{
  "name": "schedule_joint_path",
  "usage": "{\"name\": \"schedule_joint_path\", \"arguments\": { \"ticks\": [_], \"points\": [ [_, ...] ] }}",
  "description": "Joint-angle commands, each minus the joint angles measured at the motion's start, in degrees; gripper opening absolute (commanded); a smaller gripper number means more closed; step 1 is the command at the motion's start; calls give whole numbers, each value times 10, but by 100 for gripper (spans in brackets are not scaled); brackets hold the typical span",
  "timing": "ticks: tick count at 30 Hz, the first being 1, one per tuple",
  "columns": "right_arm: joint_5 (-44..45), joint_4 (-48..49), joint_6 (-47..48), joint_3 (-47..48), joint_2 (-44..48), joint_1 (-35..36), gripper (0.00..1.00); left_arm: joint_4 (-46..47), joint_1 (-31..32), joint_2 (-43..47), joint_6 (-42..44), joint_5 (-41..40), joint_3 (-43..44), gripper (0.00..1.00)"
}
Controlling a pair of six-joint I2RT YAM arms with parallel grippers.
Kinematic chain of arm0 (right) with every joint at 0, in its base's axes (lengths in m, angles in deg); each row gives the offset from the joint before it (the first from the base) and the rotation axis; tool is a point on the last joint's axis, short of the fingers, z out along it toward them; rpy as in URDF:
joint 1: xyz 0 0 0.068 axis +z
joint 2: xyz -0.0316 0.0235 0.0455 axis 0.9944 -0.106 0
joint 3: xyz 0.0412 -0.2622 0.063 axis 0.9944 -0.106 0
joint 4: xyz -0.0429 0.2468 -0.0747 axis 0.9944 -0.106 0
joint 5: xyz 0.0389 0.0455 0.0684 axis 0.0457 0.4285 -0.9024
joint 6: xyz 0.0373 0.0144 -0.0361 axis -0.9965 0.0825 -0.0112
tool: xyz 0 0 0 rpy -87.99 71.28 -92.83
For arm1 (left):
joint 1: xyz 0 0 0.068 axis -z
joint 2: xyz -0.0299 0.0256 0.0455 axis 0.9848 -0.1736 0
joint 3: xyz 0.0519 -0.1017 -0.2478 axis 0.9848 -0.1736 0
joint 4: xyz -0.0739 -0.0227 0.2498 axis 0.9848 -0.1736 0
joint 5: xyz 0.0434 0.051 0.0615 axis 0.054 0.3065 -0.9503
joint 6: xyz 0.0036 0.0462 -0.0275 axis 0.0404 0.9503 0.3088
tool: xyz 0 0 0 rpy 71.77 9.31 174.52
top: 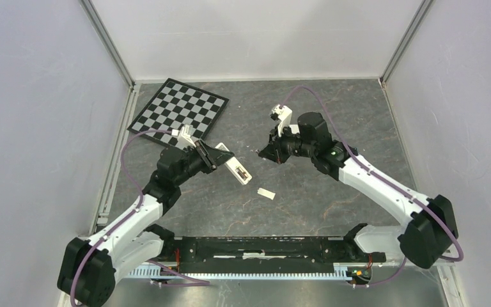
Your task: Load the batteries into the remote control
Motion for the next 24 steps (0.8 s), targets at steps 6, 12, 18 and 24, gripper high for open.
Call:
{"name": "schedule_joint_path", "arguments": {
  "ticks": [6, 12, 18, 24],
  "points": [
    [-3, -24, -60, 32, 28, 76, 13, 143, -4, 0, -154, 21, -35, 2],
    [69, -57, -38, 57, 24, 119, 13, 143, -5, 13, -180, 18, -43, 2],
    [89, -64, -25, 62, 17, 130, 14, 149, -4, 21, -200, 21, -51, 2],
    [83, -64, -18, 64, 3, 131, 17, 170, -5, 19, -220, 26, -57, 2]
  ]
}}
